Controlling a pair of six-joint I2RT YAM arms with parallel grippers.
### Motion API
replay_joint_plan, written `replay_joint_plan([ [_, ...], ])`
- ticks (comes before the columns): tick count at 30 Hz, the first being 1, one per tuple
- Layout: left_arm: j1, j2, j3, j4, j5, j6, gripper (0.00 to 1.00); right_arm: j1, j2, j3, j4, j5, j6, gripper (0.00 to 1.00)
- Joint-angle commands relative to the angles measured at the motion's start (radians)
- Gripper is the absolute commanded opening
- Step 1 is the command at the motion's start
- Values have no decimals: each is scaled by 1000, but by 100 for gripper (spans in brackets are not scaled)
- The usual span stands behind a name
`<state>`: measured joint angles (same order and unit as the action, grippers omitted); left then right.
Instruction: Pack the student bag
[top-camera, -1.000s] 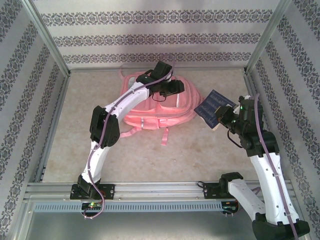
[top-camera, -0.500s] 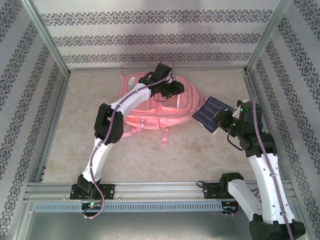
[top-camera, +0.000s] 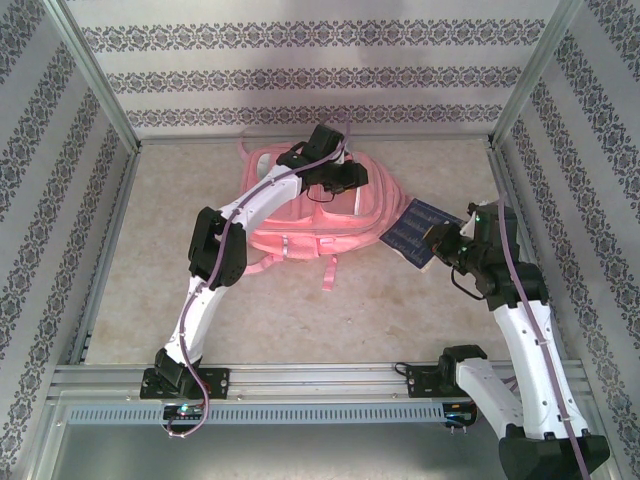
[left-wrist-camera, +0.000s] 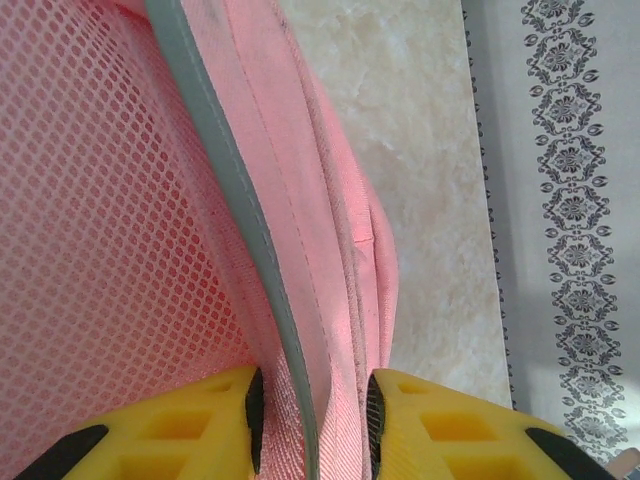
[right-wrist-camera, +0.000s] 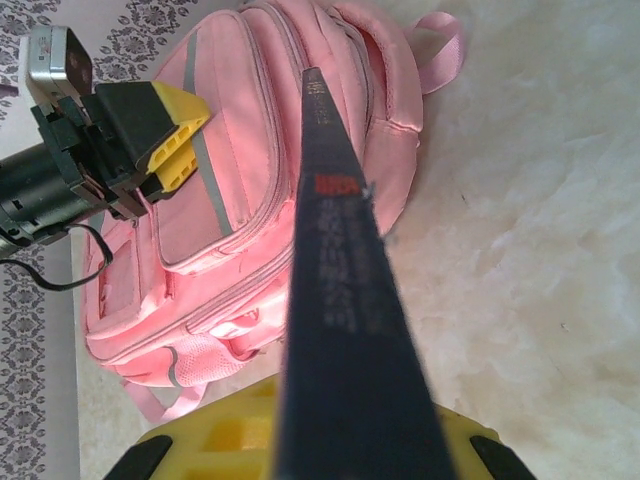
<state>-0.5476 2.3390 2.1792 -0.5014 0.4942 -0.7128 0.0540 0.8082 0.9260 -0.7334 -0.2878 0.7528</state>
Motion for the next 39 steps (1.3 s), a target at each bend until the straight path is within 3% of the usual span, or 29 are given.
replay_joint_plan([
  [1, -5, -26, 45, -27, 5, 62, 34, -14, 0, -6, 55, -28, -1, 0],
  [17, -24, 12, 50, 5, 54, 46, 40, -20, 23, -24, 75, -57, 3, 0],
  [19, -29, 42, 59, -6, 59, 48, 36, -20, 23, -26, 74, -59, 3, 0],
  [25, -31, 97, 96, -89, 12, 75, 0, -20, 13, -29, 57, -67, 3, 0],
  [32, -14, 3, 103, -87, 50, 79, 0, -23, -10, 37, 3, -13, -45, 0],
  [39, 81, -259, -49, -8, 116, 2, 0, -23, -10, 171, -105, 163, -130, 0],
])
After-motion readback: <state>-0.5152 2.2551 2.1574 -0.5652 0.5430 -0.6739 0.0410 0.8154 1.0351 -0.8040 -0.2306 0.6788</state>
